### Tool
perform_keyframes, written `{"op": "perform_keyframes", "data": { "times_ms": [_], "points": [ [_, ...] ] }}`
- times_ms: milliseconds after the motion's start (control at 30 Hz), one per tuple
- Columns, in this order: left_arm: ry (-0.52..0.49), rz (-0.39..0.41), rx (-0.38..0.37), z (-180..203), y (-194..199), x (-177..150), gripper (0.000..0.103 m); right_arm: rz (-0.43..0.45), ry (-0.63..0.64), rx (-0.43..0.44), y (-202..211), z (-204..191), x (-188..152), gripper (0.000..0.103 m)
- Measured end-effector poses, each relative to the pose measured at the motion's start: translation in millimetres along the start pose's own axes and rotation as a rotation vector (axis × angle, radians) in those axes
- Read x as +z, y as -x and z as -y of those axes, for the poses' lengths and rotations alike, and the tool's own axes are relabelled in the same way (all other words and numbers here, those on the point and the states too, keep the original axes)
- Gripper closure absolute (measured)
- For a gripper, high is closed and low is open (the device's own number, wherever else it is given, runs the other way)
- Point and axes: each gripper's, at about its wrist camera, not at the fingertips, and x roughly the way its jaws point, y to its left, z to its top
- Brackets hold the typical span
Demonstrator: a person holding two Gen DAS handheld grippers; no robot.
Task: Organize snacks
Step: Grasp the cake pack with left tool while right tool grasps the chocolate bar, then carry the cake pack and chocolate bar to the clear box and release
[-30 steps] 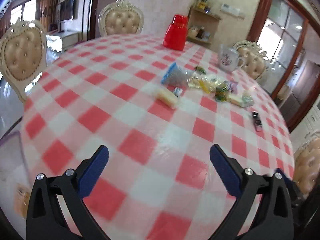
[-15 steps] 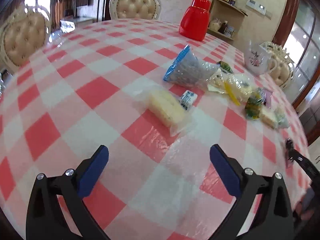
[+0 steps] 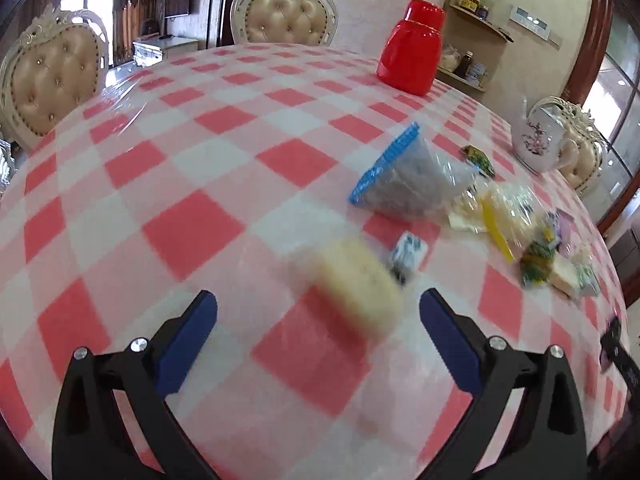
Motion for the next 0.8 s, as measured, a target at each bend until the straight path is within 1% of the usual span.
{"op": "perform_keyframes", "data": {
  "times_ms": [33, 67, 100, 133, 167, 200, 233, 300, 333, 400, 500, 567, 600, 633, 667, 700, 800],
  "points": [
    [0.009, -0.004, -0.001, 4, -5, 5, 0.002, -0.007, -0.019, 0.017, -3, 3, 3, 0.085],
    [0.014, -0.010, 0.015, 7, -11, 10, 0.002, -0.010, -0.034, 0.031, -3, 6, 3, 0.085],
    [0.009, -0.015, 0.042, 11, -15, 12, 0.002, -0.011, -0.043, 0.037, -3, 7, 3, 0.084],
    [-0.011, -0.032, 0.091, 15, -22, 15, 0.002, -0.009, -0.042, 0.035, -1, 5, 3, 0.084],
    [-0.023, -0.047, 0.113, 16, -26, 17, 0.002, -0.007, -0.035, 0.032, 0, 3, 2, 0.084],
    [-0.021, -0.052, 0.110, 14, -26, 17, 0.002, -0.007, -0.030, 0.029, 0, 1, 3, 0.084],
    [-0.029, -0.066, 0.150, 8, -25, 15, 0.003, -0.005, -0.025, 0.025, 0, 1, 3, 0.084],
    [-0.033, -0.072, 0.172, -7, -19, 10, 0.004, -0.004, -0.031, 0.022, -1, 3, 3, 0.084],
    [-0.031, -0.074, 0.176, -12, -17, 8, 0.004, -0.006, -0.039, 0.018, -2, 4, 3, 0.084],
    [-0.043, -0.073, 0.159, -15, -14, 7, 0.004, -0.020, -0.046, 0.014, -4, 6, 3, 0.084],
    [-0.087, -0.080, 0.148, -6, -19, 9, 0.004, -0.021, -0.035, 0.016, -4, 4, 2, 0.084],
    [-0.114, -0.083, 0.142, 0, -22, 10, 0.007, -0.021, -0.037, 0.022, -4, 4, 2, 0.084],
    [-0.128, -0.078, 0.148, 2, -23, 11, 0.016, -0.022, -0.042, 0.025, -4, 5, 2, 0.084],
    [-0.143, -0.066, 0.150, 3, -22, 10, 0.031, -0.027, -0.048, 0.031, -5, 6, 2, 0.084],
    [-0.151, -0.053, 0.141, 4, -20, 10, 0.047, -0.028, -0.049, 0.034, -5, 7, 2, 0.084],
    [-0.158, -0.039, 0.122, 6, -17, 10, 0.067, -0.029, -0.050, 0.038, -5, 7, 2, 0.084],
    [-0.159, -0.038, 0.081, 5, -15, 10, 0.068, -0.034, -0.061, 0.077, -6, 9, 3, 0.084]
  ]
}}
